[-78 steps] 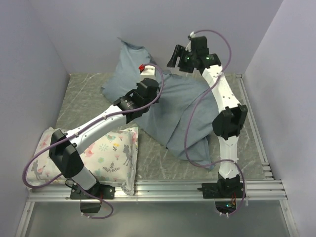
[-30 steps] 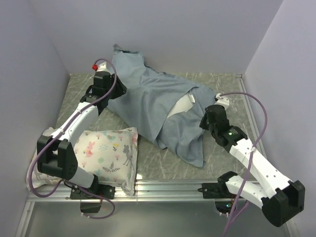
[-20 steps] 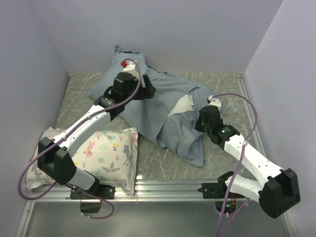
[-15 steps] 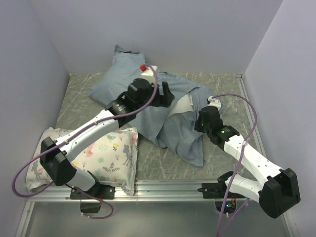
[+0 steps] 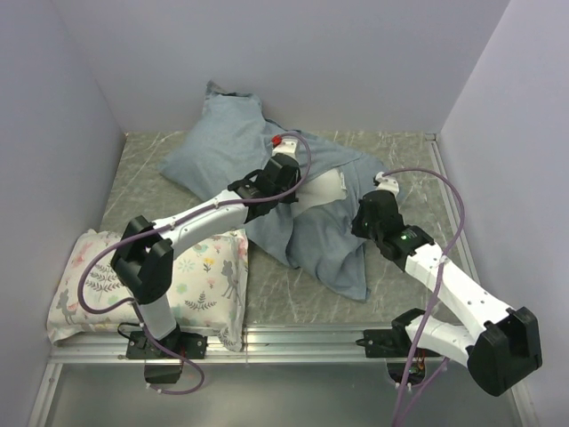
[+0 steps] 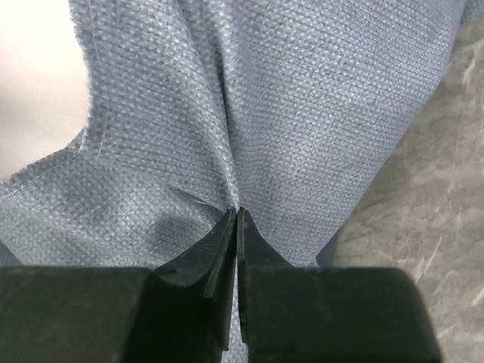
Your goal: Remove the pillowcase from the pillow
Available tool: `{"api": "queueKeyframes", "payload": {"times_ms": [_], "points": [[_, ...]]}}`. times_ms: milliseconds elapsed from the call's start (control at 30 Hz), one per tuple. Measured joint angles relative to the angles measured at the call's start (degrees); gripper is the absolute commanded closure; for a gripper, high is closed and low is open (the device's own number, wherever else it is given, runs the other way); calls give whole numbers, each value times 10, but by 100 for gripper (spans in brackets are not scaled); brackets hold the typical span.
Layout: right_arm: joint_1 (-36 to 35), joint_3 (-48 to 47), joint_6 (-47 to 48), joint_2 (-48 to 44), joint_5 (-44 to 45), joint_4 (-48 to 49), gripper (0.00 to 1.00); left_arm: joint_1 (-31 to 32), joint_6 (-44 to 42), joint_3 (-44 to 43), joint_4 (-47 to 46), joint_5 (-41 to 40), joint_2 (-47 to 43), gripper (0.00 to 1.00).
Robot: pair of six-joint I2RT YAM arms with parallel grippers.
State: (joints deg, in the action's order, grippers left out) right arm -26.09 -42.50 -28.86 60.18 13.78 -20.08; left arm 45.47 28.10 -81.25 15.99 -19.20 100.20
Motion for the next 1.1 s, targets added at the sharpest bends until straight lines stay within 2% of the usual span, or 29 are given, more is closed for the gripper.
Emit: {"api": "queueKeyframes", "payload": {"times_ms": [67,133,167,233,267,367,467,533,600,633,667,733,933,1100], "points": [[-5,-10,2,0,2,-9,79,-9,0,7,-12,10,-2,100],[-25,-26,4,0,11,-20,72,-14,2,12,-20,20,-2,100],[-43,-38,5,1,21,-28,62,-16,1,14,-22,25,-2,100],[-87,-71,5,5,45,-41,52,-16,1,14,-26,31,-2,100],[-104,-86,7,8,53,-44,44,-16,1,14,-28,33,-2,100],[-156,-136,10,31,74,-44,32,-17,1,15,-32,41,-2,100],[-169,-157,10,70,92,-40,28,-23,3,24,-43,53,-4,100],[-170,-158,10,102,101,-38,32,-29,7,31,-51,64,-8,100],[-170,-156,9,143,104,-39,46,-34,12,34,-54,75,-11,100],[-171,-153,7,160,104,-40,55,-37,14,36,-54,80,-13,100],[-171,-145,3,171,104,-37,76,-40,15,37,-54,85,-14,100],[-172,-124,-4,169,104,-37,85,-46,16,39,-54,98,-16,100],[-176,-39,-48,53,110,-68,91,-93,56,51,-65,178,-21,100],[-175,33,-101,-27,102,-71,90,-157,100,51,-70,237,-22,100]]}}
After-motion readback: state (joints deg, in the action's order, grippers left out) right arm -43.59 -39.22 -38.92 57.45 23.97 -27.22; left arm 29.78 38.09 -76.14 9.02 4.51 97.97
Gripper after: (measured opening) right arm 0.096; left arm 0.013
